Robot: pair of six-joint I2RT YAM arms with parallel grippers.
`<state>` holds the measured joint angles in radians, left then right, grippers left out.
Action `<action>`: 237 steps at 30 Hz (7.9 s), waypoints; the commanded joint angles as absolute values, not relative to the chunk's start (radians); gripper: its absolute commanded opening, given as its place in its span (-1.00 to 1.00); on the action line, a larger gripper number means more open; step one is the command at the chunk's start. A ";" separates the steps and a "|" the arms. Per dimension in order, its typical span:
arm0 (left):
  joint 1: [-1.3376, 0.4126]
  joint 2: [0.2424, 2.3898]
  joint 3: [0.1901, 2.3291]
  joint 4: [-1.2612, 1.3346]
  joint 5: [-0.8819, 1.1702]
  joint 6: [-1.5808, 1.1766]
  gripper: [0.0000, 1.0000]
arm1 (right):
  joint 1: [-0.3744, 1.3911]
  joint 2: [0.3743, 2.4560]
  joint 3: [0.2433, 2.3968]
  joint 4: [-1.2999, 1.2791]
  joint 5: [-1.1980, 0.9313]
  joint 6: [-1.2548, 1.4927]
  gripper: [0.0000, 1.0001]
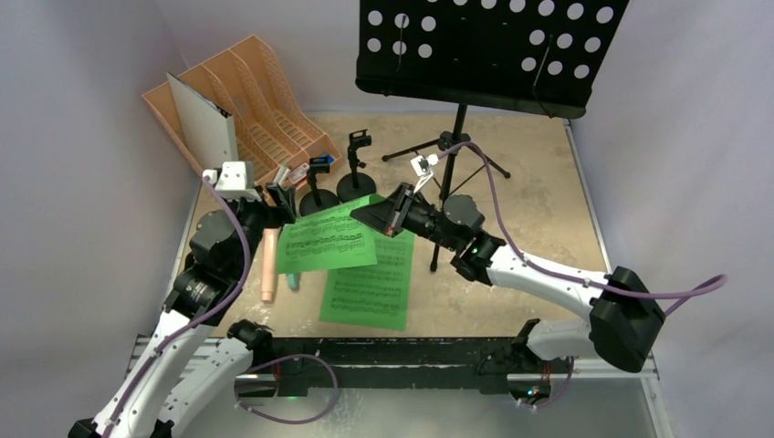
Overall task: Pack up the instrument practice props
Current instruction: Place the sheet music at the center of the board, then unscrew the knob on the music stand.
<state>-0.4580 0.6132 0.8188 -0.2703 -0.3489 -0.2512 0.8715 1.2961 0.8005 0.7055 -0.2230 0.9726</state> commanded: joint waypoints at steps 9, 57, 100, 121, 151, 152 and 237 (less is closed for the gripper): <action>-0.445 0.617 0.804 -0.234 -0.343 -0.265 0.38 | 0.871 1.389 0.505 0.977 -0.182 1.055 -1.00; -0.420 0.636 0.802 -0.231 -0.302 -0.279 0.38 | 0.898 1.429 0.364 0.776 0.003 1.230 -0.47; -0.410 0.686 0.799 -0.160 0.044 -0.263 0.47 | 0.716 0.877 0.591 0.151 0.196 0.563 0.98; -0.410 0.753 0.747 0.061 0.175 -0.372 0.80 | 0.383 1.085 0.594 1.189 0.032 0.238 0.97; -0.650 1.297 0.657 0.897 0.034 -0.443 0.85 | 0.340 1.540 0.850 1.403 0.003 0.105 0.19; -0.653 1.317 0.660 0.917 0.036 -0.439 0.85 | 0.340 1.543 0.850 1.401 0.003 0.102 0.13; -0.755 1.971 1.298 0.953 0.556 0.676 -0.33 | 0.225 1.237 0.758 0.993 -0.258 0.099 -1.00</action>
